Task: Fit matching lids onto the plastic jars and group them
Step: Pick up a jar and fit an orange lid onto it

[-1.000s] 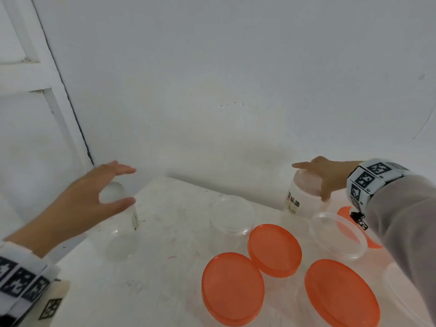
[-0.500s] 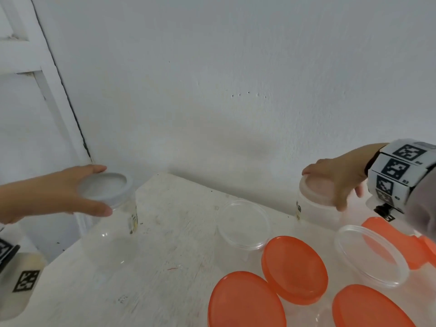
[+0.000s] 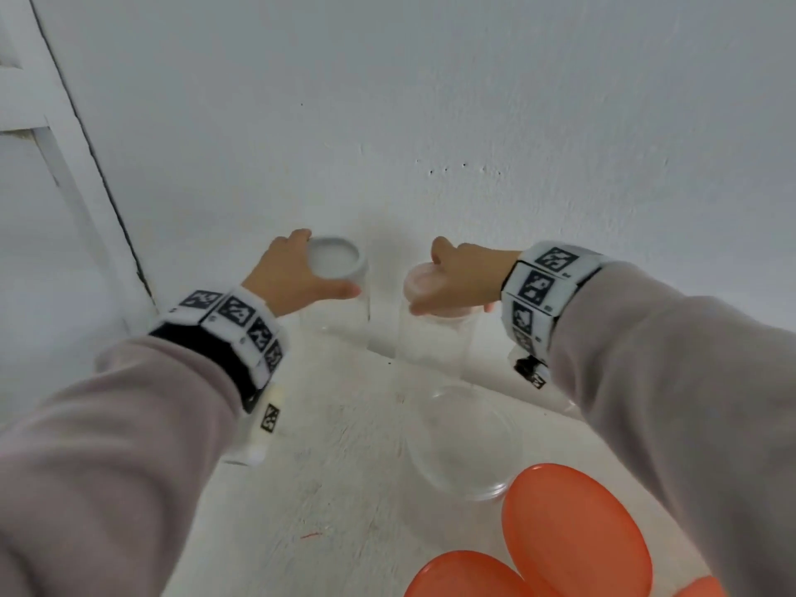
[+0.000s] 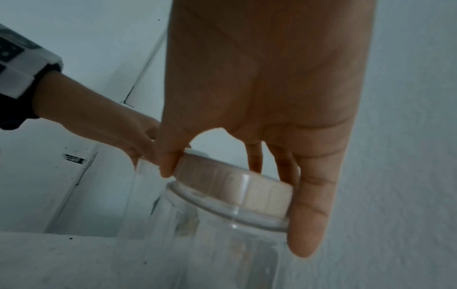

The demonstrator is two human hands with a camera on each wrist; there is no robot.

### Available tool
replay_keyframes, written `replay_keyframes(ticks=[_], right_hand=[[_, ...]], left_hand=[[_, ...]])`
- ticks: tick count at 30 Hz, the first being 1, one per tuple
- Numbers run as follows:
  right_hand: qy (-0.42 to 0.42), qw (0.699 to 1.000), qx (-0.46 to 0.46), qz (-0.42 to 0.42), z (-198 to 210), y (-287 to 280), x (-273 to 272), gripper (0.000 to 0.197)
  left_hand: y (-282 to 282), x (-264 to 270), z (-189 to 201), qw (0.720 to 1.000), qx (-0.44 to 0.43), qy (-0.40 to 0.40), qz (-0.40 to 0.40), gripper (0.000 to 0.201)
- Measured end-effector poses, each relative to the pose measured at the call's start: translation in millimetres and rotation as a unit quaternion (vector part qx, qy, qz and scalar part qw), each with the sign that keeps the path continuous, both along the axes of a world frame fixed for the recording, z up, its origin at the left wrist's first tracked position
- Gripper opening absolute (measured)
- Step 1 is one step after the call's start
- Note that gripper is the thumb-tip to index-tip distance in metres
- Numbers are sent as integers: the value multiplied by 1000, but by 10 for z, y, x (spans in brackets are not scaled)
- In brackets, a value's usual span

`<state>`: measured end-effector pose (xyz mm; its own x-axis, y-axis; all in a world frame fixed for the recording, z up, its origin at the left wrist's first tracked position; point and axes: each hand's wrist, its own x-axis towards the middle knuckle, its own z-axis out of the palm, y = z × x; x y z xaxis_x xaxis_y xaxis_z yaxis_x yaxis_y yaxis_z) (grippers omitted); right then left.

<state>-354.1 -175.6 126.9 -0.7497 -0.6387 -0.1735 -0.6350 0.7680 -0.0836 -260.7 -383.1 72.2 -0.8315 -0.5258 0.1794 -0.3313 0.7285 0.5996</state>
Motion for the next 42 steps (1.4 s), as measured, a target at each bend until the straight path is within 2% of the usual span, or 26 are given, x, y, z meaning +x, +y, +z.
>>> replay_keyframes(ticks=[3,7,12,16,28,35,42], right_hand=[[18,1000,-20,-14,-85,-160,2,78],[18,999,-31,-38,-179,-259,-33,84],[-15,998,-35,-56,-121,-234,-50,83],[-39,996,-43,-67,-80,-213,-43,79],[-27,996,-60,-60,-89,-260,42,74],[-4,997,-61,-38,-72,-137,24,82],[-3,999,27,19,277,424,11,91]], left_hand=[[84,-208,-75,999,17,27,7,109],[139,-349,-109,1000,2,15,9,105],[130,-387,-155,1000,8,10,7,98],[72,-382,-157,1000,24,-15,4,101],[166,-406,-261,997,27,49,46,97],[143,-335,-234,999,25,-23,1,119],[311,-80,-178,997,-22,10,-66,120]])
